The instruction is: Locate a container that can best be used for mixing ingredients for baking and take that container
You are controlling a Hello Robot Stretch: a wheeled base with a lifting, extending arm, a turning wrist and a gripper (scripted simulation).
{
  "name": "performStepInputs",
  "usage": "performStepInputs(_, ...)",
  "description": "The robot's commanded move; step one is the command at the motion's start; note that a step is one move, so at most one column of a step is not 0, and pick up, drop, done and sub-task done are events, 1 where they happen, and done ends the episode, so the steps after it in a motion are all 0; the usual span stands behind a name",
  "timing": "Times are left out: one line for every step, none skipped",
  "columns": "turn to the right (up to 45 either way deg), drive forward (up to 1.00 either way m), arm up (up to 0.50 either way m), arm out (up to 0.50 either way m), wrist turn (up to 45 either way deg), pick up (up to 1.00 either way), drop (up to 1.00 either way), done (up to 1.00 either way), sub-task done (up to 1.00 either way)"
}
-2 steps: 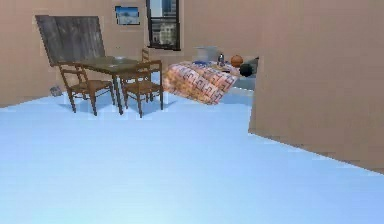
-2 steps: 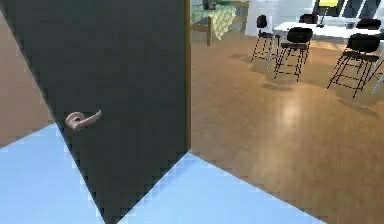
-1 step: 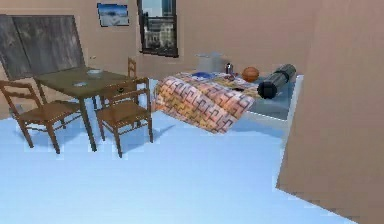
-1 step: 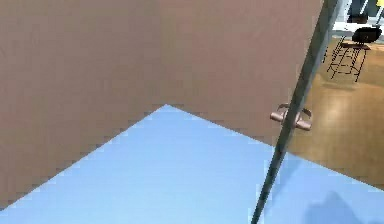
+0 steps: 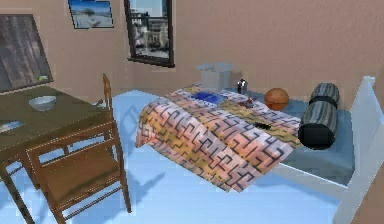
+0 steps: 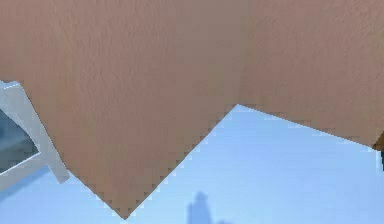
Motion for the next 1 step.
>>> performStepInputs(3.0, 0.00, 0.00, 0.00, 0.0, 0.00, 0.00, 0.00, 0.00)
